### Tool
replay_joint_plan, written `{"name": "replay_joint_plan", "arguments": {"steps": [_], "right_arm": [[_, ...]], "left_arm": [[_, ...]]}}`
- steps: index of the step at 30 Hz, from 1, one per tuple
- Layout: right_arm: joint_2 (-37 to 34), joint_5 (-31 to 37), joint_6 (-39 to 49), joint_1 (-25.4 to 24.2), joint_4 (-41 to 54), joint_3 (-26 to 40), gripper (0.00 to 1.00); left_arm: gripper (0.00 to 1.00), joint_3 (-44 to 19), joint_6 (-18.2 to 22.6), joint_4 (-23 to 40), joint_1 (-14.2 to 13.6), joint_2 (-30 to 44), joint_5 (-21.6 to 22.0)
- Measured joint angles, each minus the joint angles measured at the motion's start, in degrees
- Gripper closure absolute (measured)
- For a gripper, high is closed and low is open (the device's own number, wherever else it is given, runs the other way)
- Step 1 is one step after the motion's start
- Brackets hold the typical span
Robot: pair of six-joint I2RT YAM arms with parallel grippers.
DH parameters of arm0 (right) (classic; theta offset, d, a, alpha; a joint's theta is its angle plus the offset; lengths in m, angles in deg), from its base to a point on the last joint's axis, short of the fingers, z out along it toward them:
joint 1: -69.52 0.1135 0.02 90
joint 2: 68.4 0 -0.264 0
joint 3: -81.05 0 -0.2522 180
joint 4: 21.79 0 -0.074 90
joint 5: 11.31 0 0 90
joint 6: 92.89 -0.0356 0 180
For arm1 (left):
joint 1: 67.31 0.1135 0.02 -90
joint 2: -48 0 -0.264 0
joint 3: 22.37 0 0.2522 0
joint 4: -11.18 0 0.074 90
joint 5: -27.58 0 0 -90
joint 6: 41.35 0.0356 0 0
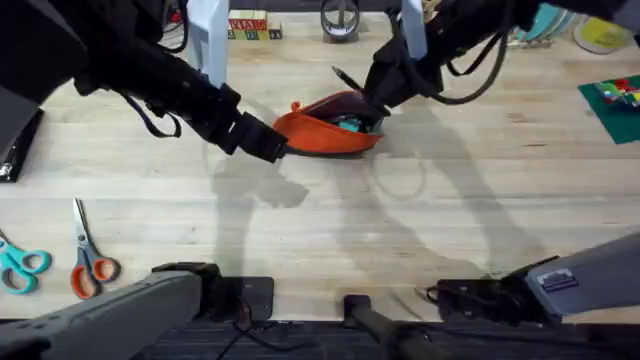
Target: Unzip the bag, pick up the pens from the table one at a time and place them inside, then zip the bag closed.
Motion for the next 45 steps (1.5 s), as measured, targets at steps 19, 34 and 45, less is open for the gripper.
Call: {"name": "replay_joint_plan", "arguments": {"steps": [19, 34, 45], "right_arm": [[-6.4, -0.02, 0.06, 2.44, -2.54, 0.02, 0.97], [-10.41, 0.0, 0.04, 3.21, -3.5, 0.02, 0.969], [-10.41, -0.07, 0.26, 3.21, -3.78, 0.02, 0.006]], "left_arm": [[0.006, 0.0, -0.02, 0.0, 0.0, 0.0, 0.0], [0.006, 0.0, -0.02, 0.0, 0.0, 0.0, 0.0], [0.005, 0.0, -0.02, 0.0, 0.0, 0.0, 0.0]]}}
